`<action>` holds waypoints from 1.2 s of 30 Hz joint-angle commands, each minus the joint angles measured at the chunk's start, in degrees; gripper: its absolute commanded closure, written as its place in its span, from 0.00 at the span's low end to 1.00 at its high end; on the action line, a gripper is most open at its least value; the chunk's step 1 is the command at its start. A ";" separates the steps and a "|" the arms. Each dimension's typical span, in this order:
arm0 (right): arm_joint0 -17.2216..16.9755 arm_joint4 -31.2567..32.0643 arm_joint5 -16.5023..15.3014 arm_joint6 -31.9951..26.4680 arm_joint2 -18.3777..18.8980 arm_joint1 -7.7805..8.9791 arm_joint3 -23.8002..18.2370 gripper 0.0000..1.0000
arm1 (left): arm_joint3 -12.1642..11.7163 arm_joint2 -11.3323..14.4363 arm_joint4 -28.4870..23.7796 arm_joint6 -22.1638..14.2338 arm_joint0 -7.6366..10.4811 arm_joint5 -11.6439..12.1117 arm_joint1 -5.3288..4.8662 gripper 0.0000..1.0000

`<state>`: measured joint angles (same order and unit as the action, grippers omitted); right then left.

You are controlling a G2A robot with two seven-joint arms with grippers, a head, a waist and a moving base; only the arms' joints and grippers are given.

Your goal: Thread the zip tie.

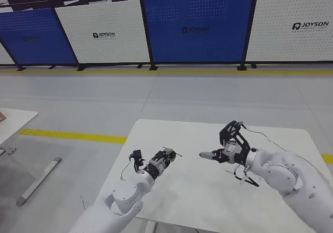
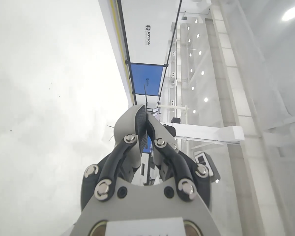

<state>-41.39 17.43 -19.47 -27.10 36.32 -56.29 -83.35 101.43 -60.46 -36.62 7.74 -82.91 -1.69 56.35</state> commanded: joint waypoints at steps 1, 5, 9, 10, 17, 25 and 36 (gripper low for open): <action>0.29 -10.26 -0.01 -3.26 0.68 -0.08 1.68 0.00 | -0.05 0.51 2.72 0.37 -0.29 1.26 0.15 1.00; 0.75 -21.79 -0.01 -11.25 1.34 -0.83 4.95 0.00 | -0.28 1.41 5.96 1.02 -0.30 2.20 0.54 1.00; 0.76 -29.13 -0.01 -14.86 1.71 -1.85 7.81 0.00 | -0.28 1.41 5.96 1.02 -0.30 2.20 0.54 1.00; 0.76 -29.13 -0.01 -14.86 1.71 -1.85 7.81 0.00 | -0.28 1.41 5.96 1.02 -0.30 2.20 0.54 1.00; 0.76 -29.13 -0.01 -14.86 1.71 -1.85 7.81 0.00 | -0.28 1.41 5.96 1.02 -0.30 2.20 0.54 1.00; -0.76 -40.00 -0.01 -21.46 2.29 -2.31 10.61 0.00 | -0.28 1.41 5.96 1.02 -0.30 2.20 0.54 1.00; 3.10 -60.24 2.83 -40.24 -2.61 -9.73 30.20 0.00 | -0.28 1.41 5.96 1.02 -0.30 2.20 0.54 1.00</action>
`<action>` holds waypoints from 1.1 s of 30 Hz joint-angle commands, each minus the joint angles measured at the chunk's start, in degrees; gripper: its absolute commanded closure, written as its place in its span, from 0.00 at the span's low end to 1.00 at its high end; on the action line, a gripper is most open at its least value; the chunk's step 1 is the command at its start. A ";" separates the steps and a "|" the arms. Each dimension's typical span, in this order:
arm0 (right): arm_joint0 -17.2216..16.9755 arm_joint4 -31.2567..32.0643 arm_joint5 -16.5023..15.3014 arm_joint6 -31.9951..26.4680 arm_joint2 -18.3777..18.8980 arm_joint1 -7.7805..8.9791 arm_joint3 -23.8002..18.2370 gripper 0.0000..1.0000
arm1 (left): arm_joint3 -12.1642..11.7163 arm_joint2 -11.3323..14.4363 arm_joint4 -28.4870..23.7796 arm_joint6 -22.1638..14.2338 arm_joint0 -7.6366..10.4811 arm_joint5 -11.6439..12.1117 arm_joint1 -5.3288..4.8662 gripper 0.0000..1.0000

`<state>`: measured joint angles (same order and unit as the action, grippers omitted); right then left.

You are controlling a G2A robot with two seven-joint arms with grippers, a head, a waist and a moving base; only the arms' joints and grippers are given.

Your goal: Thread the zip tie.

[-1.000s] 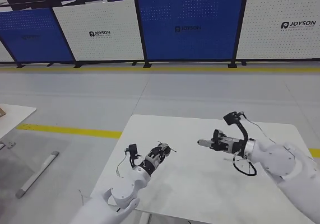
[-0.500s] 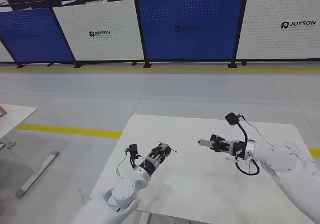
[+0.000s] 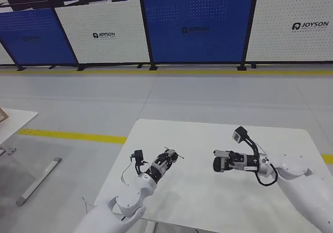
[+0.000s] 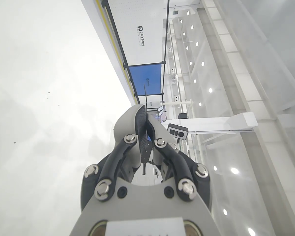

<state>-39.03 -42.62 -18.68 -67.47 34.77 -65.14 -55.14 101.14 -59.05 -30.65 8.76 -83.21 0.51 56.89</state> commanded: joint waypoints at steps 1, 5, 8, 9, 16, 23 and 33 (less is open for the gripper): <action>1.39 -0.09 3.10 0.34 -1.60 -1.41 2.91 0.00 | 0.00 0.00 0.00 0.00 0.00 0.00 0.00 1.00; 1.39 -0.09 3.10 0.34 -1.60 -1.41 2.91 0.00 | 0.00 0.00 0.00 0.00 0.00 0.00 0.00 1.00; 1.39 -0.09 3.10 0.34 -1.60 -1.41 2.91 0.00 | 0.00 0.00 0.00 0.00 0.00 0.00 0.00 1.00; 1.39 -0.09 3.10 0.34 -1.60 -1.41 2.91 0.00 | 0.08 0.00 0.07 0.08 0.02 0.03 0.05 1.00; 1.39 -0.09 3.10 0.34 -1.60 -1.41 2.91 0.00 | 0.62 4.66 3.63 3.67 2.39 -3.40 1.74 1.00; 1.39 -0.09 3.10 0.34 -1.60 -1.41 2.91 0.00 | -0.73 7.17 5.98 5.55 4.30 -4.51 2.66 1.00; -1.01 -0.12 2.63 3.69 -1.03 -2.54 1.29 0.00 | -2.72 6.92 1.49 8.82 5.76 -6.16 3.97 1.00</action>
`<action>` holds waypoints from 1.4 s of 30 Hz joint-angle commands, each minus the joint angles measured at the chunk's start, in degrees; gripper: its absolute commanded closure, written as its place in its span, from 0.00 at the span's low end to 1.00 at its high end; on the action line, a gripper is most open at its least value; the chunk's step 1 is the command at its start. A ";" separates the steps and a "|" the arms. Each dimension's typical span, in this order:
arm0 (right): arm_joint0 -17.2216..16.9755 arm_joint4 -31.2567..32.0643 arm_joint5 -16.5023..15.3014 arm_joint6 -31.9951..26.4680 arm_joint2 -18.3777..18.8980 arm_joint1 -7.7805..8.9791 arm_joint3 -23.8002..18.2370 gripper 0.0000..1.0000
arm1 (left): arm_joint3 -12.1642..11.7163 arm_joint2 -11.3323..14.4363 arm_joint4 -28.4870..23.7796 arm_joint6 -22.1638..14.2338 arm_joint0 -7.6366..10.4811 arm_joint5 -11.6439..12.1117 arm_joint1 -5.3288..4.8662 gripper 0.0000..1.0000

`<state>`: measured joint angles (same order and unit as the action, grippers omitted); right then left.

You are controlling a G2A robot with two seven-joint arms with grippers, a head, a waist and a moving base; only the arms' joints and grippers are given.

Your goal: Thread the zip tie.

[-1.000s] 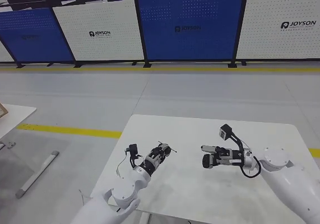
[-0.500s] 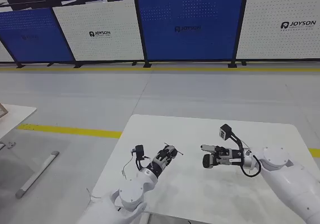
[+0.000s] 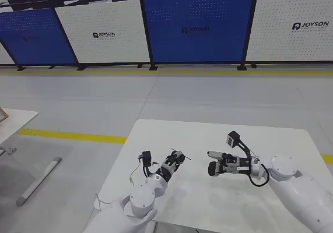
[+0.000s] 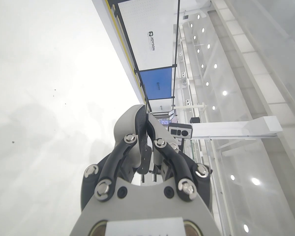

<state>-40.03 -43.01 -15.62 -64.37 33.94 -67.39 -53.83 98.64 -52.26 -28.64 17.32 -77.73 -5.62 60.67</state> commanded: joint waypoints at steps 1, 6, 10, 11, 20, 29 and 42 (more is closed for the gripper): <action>-0.05 0.51 -1.90 2.50 -0.23 -0.80 0.60 0.00 | -0.54 0.38 -0.78 0.52 0.69 -0.06 0.48 1.00; 0.36 3.76 -2.10 8.44 -1.99 -2.72 2.51 0.00 | -1.16 0.76 -1.48 0.51 1.17 -0.19 0.92 1.00; 0.36 3.76 -2.10 8.44 -1.99 -2.72 2.51 0.00 | -1.16 0.76 -1.48 0.51 1.17 -0.19 0.92 1.00; 0.36 3.76 -2.10 8.44 -1.99 -2.72 2.51 0.00 | -1.16 0.76 -1.48 0.51 1.17 -0.19 0.92 1.00; -0.22 7.24 -1.28 9.69 -2.36 -3.12 0.08 0.00 | -0.60 1.15 -0.29 -1.19 0.40 -0.04 1.29 1.00; -0.05 10.54 -1.36 14.74 -2.86 -4.51 -0.36 0.00 | 0.20 0.15 -0.50 -1.18 -0.52 0.62 1.66 1.00; -2.74 10.34 -1.95 13.73 0.35 -4.00 -1.63 0.00 | -0.48 -0.38 0.58 -1.76 -0.81 1.02 2.28 1.00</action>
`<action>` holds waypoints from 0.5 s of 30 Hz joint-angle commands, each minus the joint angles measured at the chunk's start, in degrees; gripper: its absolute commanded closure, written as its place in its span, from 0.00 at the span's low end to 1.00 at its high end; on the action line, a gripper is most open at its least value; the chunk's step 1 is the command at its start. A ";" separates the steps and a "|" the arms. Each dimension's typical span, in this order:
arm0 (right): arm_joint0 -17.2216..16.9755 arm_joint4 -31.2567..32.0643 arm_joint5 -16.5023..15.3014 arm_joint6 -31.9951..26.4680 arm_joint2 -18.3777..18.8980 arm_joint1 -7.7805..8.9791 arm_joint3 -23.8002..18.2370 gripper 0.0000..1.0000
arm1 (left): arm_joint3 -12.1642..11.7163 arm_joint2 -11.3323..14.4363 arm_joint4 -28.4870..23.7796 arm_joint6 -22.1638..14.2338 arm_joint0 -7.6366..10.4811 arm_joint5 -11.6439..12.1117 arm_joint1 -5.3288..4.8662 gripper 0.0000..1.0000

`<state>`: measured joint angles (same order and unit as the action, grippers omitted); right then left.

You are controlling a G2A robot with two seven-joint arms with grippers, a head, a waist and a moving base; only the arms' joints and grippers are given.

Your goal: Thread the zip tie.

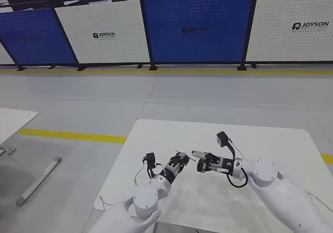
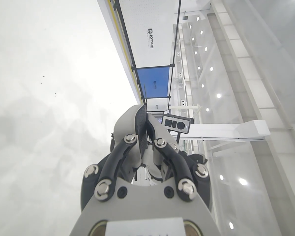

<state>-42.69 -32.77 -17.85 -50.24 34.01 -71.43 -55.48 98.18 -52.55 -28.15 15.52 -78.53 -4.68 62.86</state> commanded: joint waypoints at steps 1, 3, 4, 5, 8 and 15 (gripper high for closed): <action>-0.16 0.28 0.48 -0.51 0.53 0.04 -0.05 0.00 | -0.01 -0.17 0.27 0.12 -0.02 0.35 0.16 1.00; -0.40 0.66 0.90 -0.70 1.02 0.01 -0.21 0.27 | -0.10 -0.29 0.40 0.09 -0.14 0.73 0.34 1.00; -0.48 0.79 1.05 -0.79 1.23 -0.01 -0.26 0.47 | -0.12 -0.38 0.34 -0.02 -0.17 0.74 0.42 1.00; -0.56 0.89 1.21 -0.90 1.41 -0.05 -0.29 0.52 | -0.13 -0.47 0.32 -0.13 -0.20 0.72 0.48 1.00; -0.70 1.24 1.83 -1.30 1.92 -0.22 -0.28 0.53 | -0.05 -0.81 0.24 -0.43 -0.38 0.68 0.69 1.00; -0.62 2.07 2.89 -2.28 2.66 -0.85 0.34 0.59 | 0.15 -2.08 -1.02 -2.15 -0.78 0.11 1.05 1.00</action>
<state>-43.31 -30.76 -14.98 -52.43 36.57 -72.22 -55.23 98.30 -54.54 -29.21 13.46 -79.25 -4.50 63.87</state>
